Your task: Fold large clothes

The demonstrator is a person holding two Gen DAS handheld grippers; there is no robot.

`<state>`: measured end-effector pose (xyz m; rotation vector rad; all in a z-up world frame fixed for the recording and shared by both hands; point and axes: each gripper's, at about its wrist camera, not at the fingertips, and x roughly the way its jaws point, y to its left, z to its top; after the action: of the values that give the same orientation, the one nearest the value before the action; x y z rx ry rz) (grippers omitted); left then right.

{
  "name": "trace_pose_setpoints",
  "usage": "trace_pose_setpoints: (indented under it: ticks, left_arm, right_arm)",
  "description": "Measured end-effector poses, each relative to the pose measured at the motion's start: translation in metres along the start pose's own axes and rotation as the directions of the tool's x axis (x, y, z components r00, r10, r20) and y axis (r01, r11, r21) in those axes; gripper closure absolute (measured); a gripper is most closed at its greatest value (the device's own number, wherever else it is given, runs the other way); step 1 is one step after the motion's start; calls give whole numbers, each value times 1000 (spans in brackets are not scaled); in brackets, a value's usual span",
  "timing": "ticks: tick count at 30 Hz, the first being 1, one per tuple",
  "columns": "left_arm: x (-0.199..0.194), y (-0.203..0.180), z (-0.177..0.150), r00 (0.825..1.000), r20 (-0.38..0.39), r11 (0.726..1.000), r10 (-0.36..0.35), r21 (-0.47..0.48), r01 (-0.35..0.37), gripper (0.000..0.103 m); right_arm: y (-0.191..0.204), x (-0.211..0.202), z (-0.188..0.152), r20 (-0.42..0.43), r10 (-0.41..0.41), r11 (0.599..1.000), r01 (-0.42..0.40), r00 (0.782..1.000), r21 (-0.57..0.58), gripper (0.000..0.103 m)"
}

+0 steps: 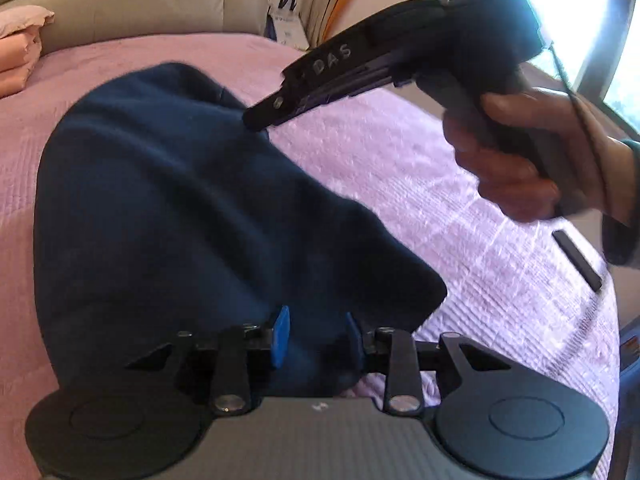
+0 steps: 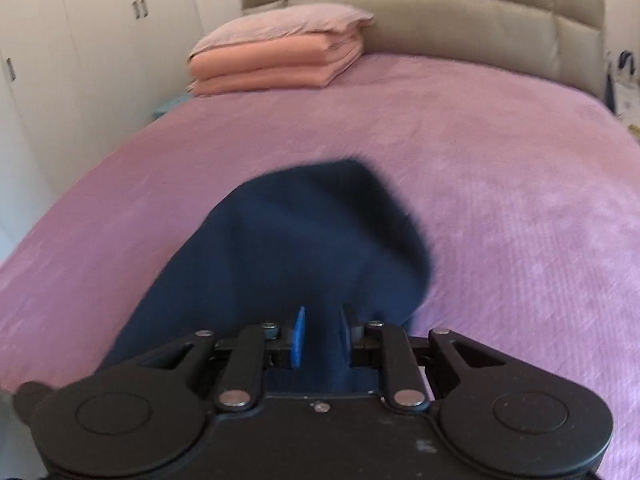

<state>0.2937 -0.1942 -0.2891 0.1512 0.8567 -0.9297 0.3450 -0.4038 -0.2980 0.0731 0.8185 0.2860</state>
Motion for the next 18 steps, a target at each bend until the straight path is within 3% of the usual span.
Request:
trace_pose_setpoints:
  ticks: [3,5,7,9,11,14,18]
  left_arm:
    - [-2,-3,-3,999,-30,999,26,32,-25,81]
    - [-6,-5,-7,998,-46,999,31,44,-29,89]
    - [-13,-5,-6,998,-53,999,29,34,-27,91]
    - [-25,0,2,999,-36,999,22,-31,-23,90]
    - [-41,4,14,1000,2,997,22,-72,-21,90]
    - [-58,14,36,995,67,994,78,-81,-73,90]
    - [-56,39,49,985,80,981,152,-130,-141,90]
  right_arm:
    - [8,26,-24,-65,-73,997,71,995,-43,89]
    - [-8,33,-40,-103,-95,995,96,990,10,89]
    - [-24,31,-53,-153,-124,988,136,980,68,86]
    - [-43,27,-61,-214,-83,980,118,973,159,85]
    - [-50,13,-53,-186,-80,976,115,979,183,84]
    - [-39,-2,-10,-57,-93,990,99,994,101,84]
    - [-9,24,57,74,64,998,-63,995,-9,84]
